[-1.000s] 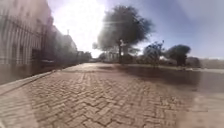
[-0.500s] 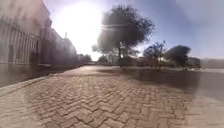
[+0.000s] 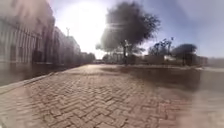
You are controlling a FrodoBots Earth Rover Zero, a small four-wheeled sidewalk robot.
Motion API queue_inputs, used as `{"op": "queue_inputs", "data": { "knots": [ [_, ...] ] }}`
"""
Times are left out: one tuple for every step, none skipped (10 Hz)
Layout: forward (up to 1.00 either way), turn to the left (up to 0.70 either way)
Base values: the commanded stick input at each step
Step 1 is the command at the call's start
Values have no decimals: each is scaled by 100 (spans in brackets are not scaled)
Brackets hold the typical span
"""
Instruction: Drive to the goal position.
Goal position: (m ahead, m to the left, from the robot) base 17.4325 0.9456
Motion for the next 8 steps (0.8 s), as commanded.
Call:
{"op": "queue_inputs", "data": {
  "knots": [
    [100, 0],
    [100, 0],
    [100, 0],
    [100, 17],
    [100, 6],
    [100, 0],
    [100, 0],
    [100, 0]
  ]
}}
